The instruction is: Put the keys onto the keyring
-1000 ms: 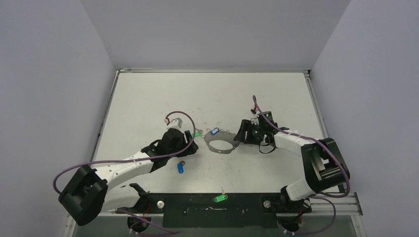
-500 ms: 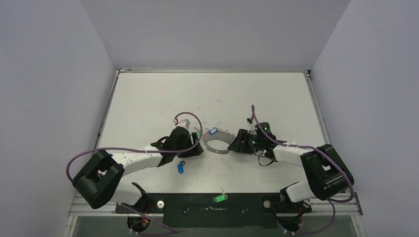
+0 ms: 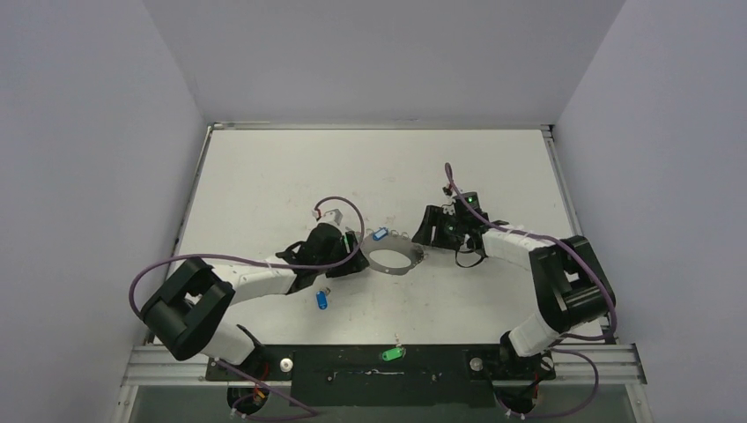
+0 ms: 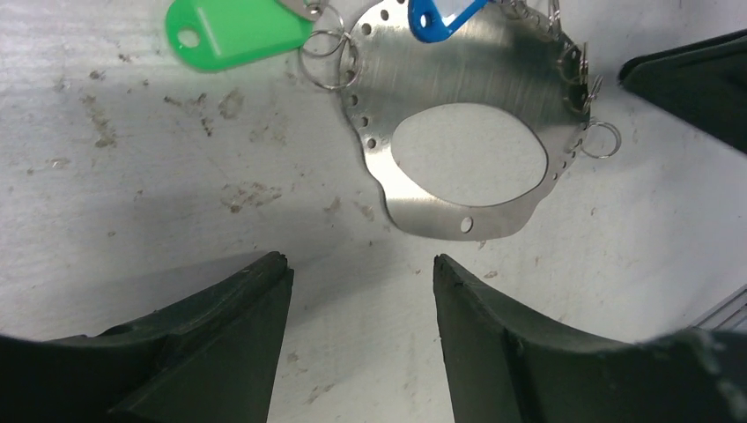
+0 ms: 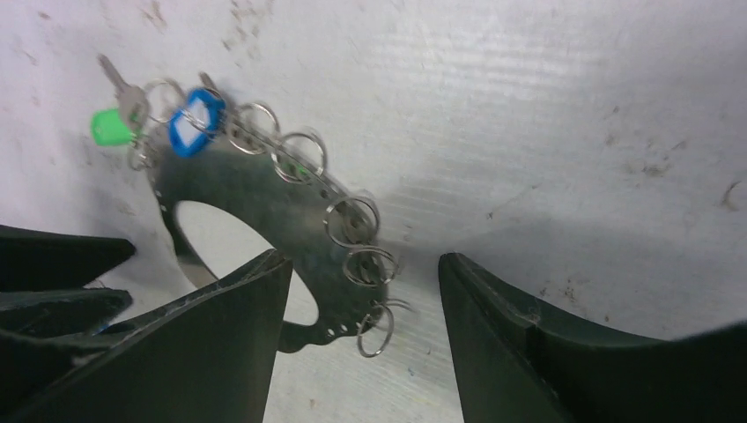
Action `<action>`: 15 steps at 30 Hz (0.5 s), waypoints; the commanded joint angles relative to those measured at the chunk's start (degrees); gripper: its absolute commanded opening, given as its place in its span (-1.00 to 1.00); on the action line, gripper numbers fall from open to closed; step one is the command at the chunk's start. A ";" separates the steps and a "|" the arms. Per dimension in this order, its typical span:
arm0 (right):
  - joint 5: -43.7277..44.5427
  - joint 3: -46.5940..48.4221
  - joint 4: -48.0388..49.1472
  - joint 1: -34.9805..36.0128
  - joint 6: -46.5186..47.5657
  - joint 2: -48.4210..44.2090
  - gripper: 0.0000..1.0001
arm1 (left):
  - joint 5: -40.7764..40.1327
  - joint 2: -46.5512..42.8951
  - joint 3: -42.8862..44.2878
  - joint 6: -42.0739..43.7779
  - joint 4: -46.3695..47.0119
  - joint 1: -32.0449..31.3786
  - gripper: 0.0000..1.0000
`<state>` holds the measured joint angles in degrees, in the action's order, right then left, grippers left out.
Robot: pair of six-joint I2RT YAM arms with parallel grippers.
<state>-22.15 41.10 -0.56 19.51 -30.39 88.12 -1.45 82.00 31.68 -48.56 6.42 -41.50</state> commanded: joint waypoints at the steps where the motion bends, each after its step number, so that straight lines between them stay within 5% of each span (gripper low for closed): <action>1: -3.19 0.34 0.11 1.06 1.14 4.95 0.21 | 0.84 4.43 2.06 -2.20 4.18 0.81 0.15; 8: -7.64 -6.10 5.69 2.60 -1.52 3.92 -0.26 | 3.02 12.12 6.57 -0.66 4.92 3.48 0.03; 15: -12.01 -11.26 7.25 7.81 -4.08 -0.52 -0.23 | 3.11 17.75 18.17 8.33 -4.58 4.71 0.00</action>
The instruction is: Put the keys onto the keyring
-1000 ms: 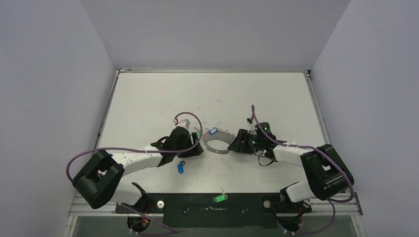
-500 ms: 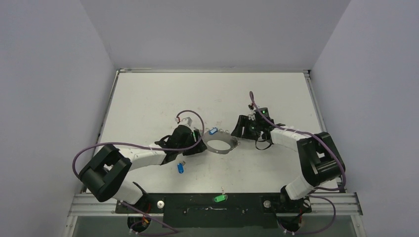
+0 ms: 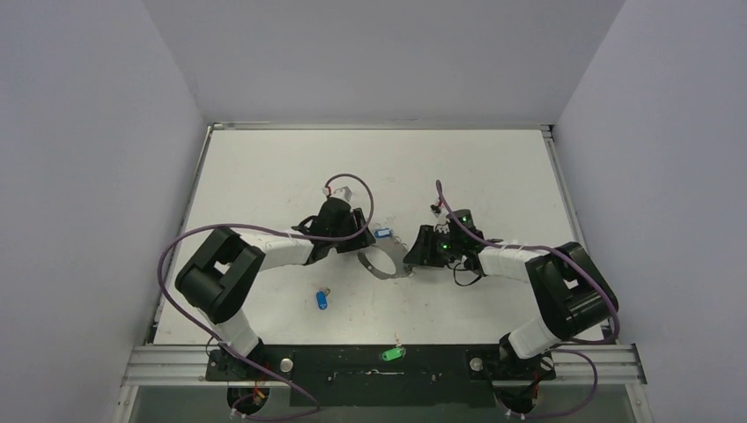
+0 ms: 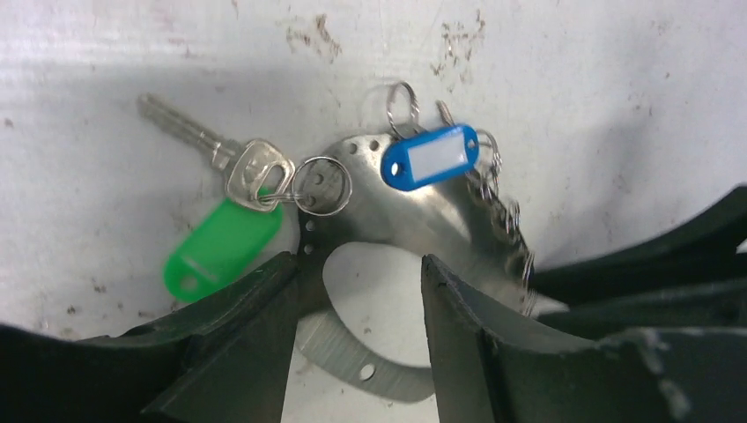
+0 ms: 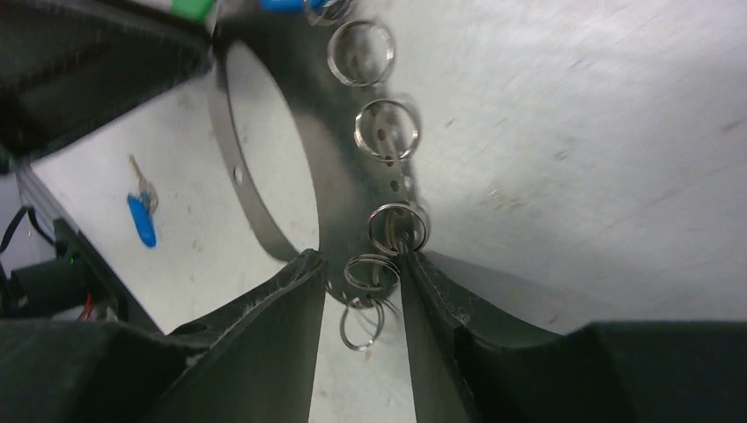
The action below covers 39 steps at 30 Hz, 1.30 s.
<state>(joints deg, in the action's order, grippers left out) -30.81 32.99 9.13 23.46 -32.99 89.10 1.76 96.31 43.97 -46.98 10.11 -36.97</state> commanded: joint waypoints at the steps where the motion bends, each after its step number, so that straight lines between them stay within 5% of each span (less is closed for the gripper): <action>1: -3.57 -3.60 -1.82 4.96 -2.17 -2.16 -0.22 | 0.03 3.97 7.35 8.03 -9.19 0.16 0.00; 8: -0.79 -2.88 -4.99 6.72 -1.93 -7.89 0.04 | -1.30 4.37 15.07 14.58 -18.48 -0.17 0.03; 15: 4.55 0.90 -13.77 3.37 2.75 -12.64 0.35 | -3.51 -4.61 10.35 11.83 -22.40 -1.14 0.13; 27: -1.97 -1.20 -2.62 4.22 -1.57 -2.70 0.02 | 2.16 -9.22 -5.00 1.19 -9.98 -1.69 0.09; 39: -2.41 -3.47 4.82 10.01 -6.61 -1.87 -0.10 | 5.26 3.67 9.50 9.52 -16.14 -1.17 0.05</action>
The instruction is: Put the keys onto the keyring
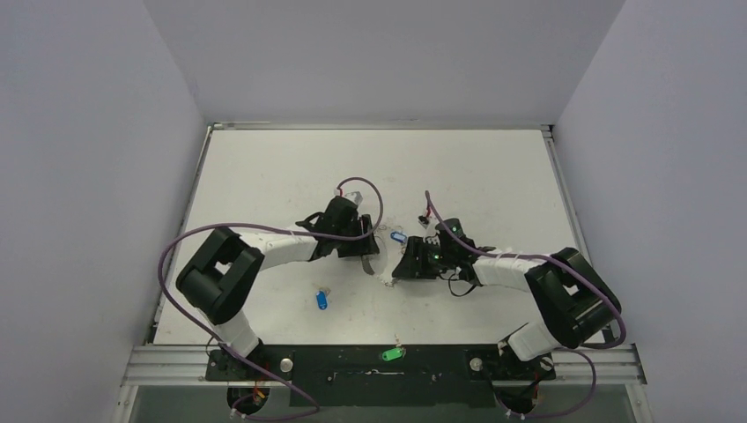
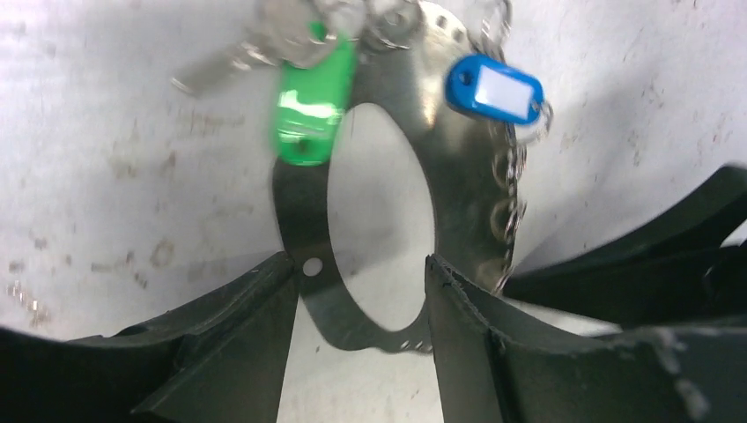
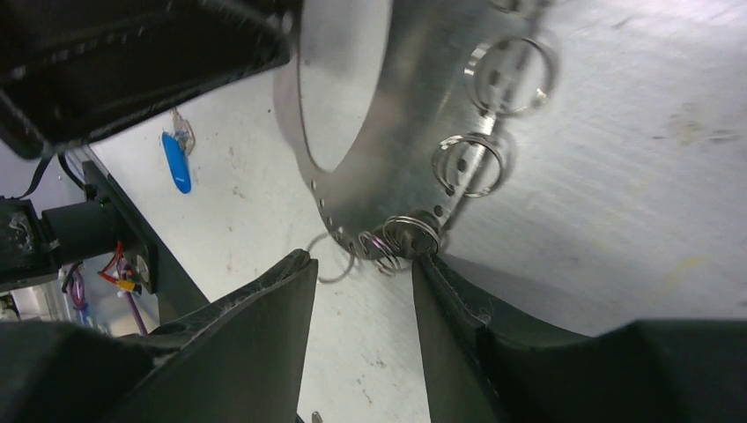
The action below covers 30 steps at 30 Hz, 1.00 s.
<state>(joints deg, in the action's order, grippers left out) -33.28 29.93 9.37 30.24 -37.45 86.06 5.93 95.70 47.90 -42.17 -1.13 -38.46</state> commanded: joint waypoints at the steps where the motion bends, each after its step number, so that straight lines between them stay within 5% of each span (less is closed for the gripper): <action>1: 0.31 -0.36 5.46 4.17 -2.65 1.52 -0.10 | 0.99 5.20 7.17 5.60 -5.88 0.36 0.04; 9: 2.50 1.00 10.99 9.14 -6.21 3.84 -0.08 | -2.29 5.91 13.04 11.32 -13.03 0.23 0.01; 14: 6.87 1.54 1.84 8.82 -1.41 -4.34 -0.03 | -4.56 -0.71 9.83 12.30 -14.11 0.16 0.02; 21: 8.24 0.51 -6.80 3.49 2.00 -12.75 -0.10 | 3.07 -8.21 0.10 6.88 -1.99 -1.56 0.01; 30: 5.69 -3.55 -2.96 -0.45 1.52 -9.30 -0.38 | 10.70 -0.64 0.44 3.22 11.42 -4.40 -0.05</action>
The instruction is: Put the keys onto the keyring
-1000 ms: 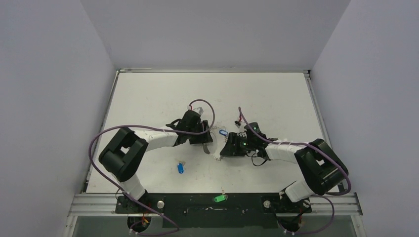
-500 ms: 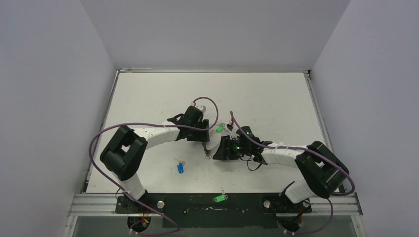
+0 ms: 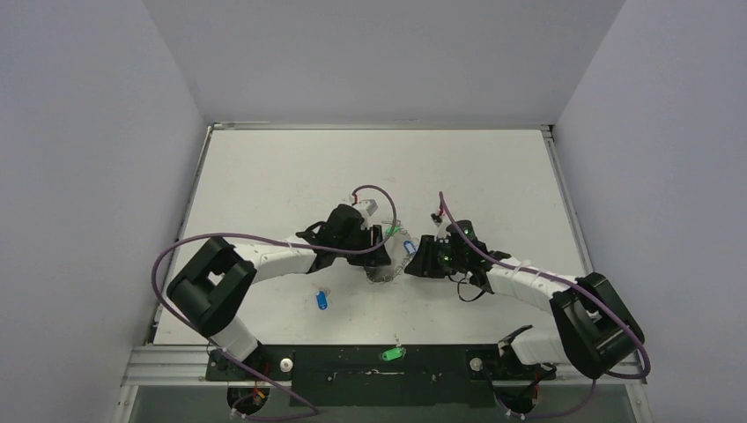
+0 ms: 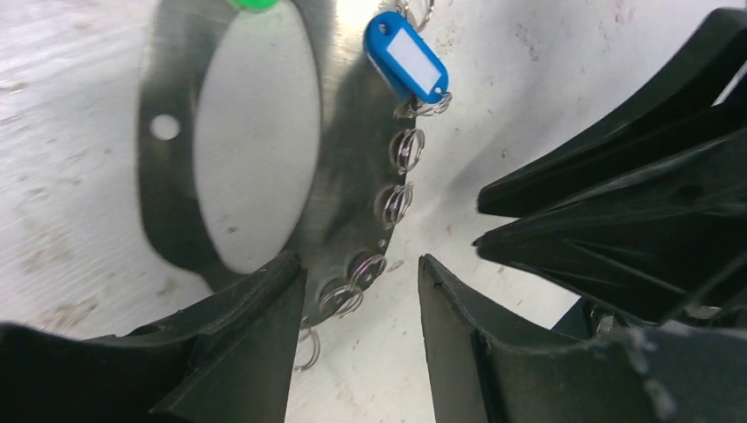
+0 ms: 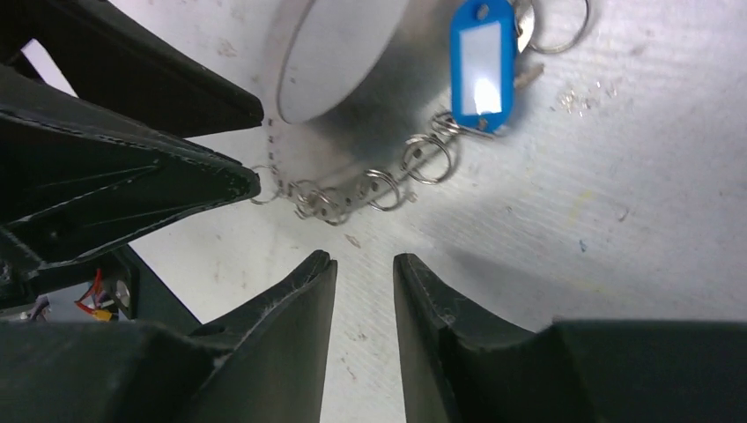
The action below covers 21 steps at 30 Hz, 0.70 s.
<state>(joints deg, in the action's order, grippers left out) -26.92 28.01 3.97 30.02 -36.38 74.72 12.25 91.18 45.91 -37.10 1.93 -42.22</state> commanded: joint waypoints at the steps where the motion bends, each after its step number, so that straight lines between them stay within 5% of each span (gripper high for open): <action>1: -0.75 -1.95 3.30 -0.23 0.22 2.84 -0.43 | 4.75 5.28 2.93 -2.16 8.89 -0.67 -0.05; 11: 0.81 -2.69 6.36 -0.25 1.18 9.93 -0.90 | 7.24 13.74 6.78 -3.10 11.33 -1.79 -0.16; 21: 2.78 -2.13 6.23 -0.27 2.10 12.89 -1.00 | 8.78 13.74 6.25 -3.16 12.55 -3.30 -0.38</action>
<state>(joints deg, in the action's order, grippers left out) -28.75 26.06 12.97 29.98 -36.64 85.19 19.59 104.71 51.27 -40.34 12.32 -44.58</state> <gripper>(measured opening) 0.028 0.323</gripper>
